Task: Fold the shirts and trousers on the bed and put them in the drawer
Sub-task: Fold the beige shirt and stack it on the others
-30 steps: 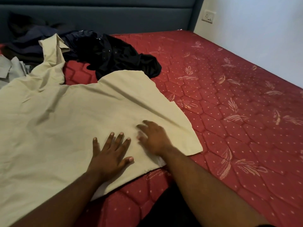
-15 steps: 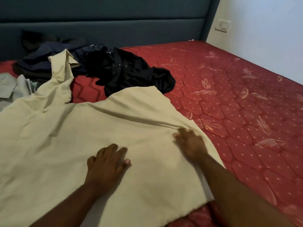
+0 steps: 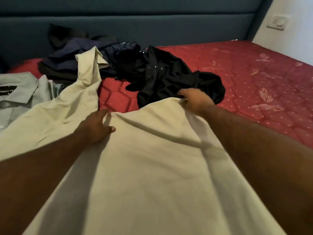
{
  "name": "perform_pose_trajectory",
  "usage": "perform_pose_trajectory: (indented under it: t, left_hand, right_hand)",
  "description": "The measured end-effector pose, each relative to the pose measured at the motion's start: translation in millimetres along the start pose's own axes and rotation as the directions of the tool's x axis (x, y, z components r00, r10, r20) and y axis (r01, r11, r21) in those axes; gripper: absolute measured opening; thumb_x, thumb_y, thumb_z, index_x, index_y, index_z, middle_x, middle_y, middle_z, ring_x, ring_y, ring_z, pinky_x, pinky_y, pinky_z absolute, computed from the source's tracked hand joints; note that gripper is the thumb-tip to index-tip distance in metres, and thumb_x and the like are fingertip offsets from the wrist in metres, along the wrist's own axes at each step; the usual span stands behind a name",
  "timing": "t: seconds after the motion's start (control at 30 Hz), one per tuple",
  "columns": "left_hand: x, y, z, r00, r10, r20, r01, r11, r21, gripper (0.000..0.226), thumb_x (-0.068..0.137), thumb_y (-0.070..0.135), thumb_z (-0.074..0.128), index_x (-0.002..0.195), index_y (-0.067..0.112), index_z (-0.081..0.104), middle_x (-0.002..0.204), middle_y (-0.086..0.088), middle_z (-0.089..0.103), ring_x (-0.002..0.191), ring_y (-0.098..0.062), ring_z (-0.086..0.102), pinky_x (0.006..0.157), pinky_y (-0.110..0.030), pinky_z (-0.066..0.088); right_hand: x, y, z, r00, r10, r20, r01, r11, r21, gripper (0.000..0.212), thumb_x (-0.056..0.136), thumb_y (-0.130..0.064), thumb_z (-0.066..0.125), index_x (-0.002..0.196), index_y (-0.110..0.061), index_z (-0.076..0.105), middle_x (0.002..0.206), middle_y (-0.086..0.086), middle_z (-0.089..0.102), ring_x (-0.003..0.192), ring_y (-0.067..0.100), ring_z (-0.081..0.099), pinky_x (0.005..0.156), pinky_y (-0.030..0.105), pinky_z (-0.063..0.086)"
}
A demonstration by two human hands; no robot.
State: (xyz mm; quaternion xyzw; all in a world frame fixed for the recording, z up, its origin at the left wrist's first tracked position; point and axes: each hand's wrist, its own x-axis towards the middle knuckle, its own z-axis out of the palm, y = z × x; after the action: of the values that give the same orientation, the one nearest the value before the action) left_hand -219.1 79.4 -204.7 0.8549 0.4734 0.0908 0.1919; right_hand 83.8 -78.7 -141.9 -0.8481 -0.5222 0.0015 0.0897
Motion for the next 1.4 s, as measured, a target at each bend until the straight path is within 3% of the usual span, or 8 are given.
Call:
perform_pose_trajectory:
  t: [0.2,0.47,0.63,0.8,1.0,1.1,1.2,1.4]
  left_hand:
    - [-5.0,24.9,2.8,0.991,0.022,-0.132,-0.021,1.000,0.012,0.038,0.086,0.017,0.064,0.122,0.018,0.051,0.130,-0.014,0.038,0.098,-0.044,0.058,0.082,-0.045,0.045]
    - [-183.9,25.0,43.7,0.923,0.380,0.059,-0.376,0.862,0.341,0.063,0.094,0.063,0.022,0.143,0.031,0.046,0.149,0.003,0.046,0.138,-0.027,0.042,0.107,-0.064,0.025]
    - [-206.9,42.4,41.3,0.963,0.257,0.076,-0.266,0.880,0.393,0.064,0.093,0.060,0.022,0.149,0.032,0.036,0.157,0.001,0.032,0.145,-0.034,0.026,0.109,-0.067,-0.001]
    - [-282.7,72.9,63.6,0.887,0.427,0.174,-0.461,0.817,0.346,0.057,0.096,0.057,0.026,0.146,0.035,0.039,0.151,0.000,0.043,0.138,-0.030,0.041,0.108,-0.064,0.021]
    - [-343.9,41.2,65.1,0.958,0.221,0.180,-0.272,0.901,0.337,0.066,0.093,0.064,0.008,0.153,0.037,0.019,0.162,0.002,0.018,0.149,-0.027,0.016,0.112,-0.060,-0.004]
    - [-370.6,36.6,56.2,0.965,0.152,0.213,-0.215,0.924,0.316,0.081,0.086,0.075,-0.005,0.154,0.035,0.009,0.164,0.001,0.006,0.151,-0.024,0.003,0.114,-0.061,-0.003]
    - [-386.9,29.2,37.4,0.974,0.066,0.215,-0.131,0.945,0.299,0.086,0.083,0.078,-0.004,0.155,0.033,0.007,0.164,0.001,-0.001,0.151,-0.023,-0.002,0.112,-0.064,-0.005]
    - [-481.5,-27.2,2.6,0.989,0.129,-0.072,-0.091,0.918,0.386,0.089,0.075,0.077,0.039,0.146,0.023,0.043,0.149,-0.017,0.040,0.132,-0.040,0.043,0.100,-0.067,0.024]
  right_hand:
    - [-1.8,0.3,-4.3,0.913,0.365,-0.179,-0.382,0.922,-0.067,0.049,0.092,-0.008,0.050,0.139,-0.021,0.039,0.147,0.015,0.027,0.120,0.046,0.047,0.094,0.053,0.041]
    - [-254.8,-75.6,68.0,0.935,-0.311,0.172,0.313,0.950,0.016,0.070,0.089,-0.075,0.022,0.146,-0.038,0.037,0.155,-0.003,0.034,0.142,0.026,0.034,0.114,0.053,0.027]
    - [-259.5,55.1,29.7,0.882,0.420,0.212,-0.393,0.906,-0.158,0.087,0.076,-0.085,0.002,0.151,-0.042,-0.004,0.162,-0.003,-0.009,0.149,0.032,-0.004,0.116,0.060,-0.002]
    - [-314.4,-19.2,43.6,0.863,-0.295,0.411,0.319,0.948,0.009,0.087,0.075,-0.088,0.010,0.150,-0.045,-0.002,0.159,-0.013,-0.012,0.148,0.018,-0.014,0.118,0.047,-0.008]
    - [-340.4,96.4,0.6,0.860,0.401,0.316,-0.318,0.905,-0.283,0.090,0.076,-0.088,0.009,0.151,-0.040,-0.010,0.160,-0.004,-0.018,0.148,0.030,-0.012,0.116,0.058,-0.008]
    - [-347.6,15.6,1.8,0.928,0.057,0.369,0.004,0.987,-0.163,0.092,0.080,-0.082,0.024,0.153,-0.035,-0.003,0.161,-0.001,-0.016,0.148,0.029,-0.012,0.116,0.056,-0.004]
    - [-372.9,-33.0,15.5,0.736,-0.270,0.620,0.350,0.937,-0.007,0.110,0.057,-0.099,0.021,0.149,-0.046,-0.010,0.160,-0.006,-0.018,0.148,0.025,-0.013,0.116,0.052,-0.004]
    - [-389.1,-4.3,-25.1,0.756,-0.148,0.637,0.366,0.903,-0.224,0.093,0.077,-0.071,0.057,0.153,-0.036,0.016,0.162,-0.007,0.009,0.146,0.018,0.019,0.113,0.039,0.026]
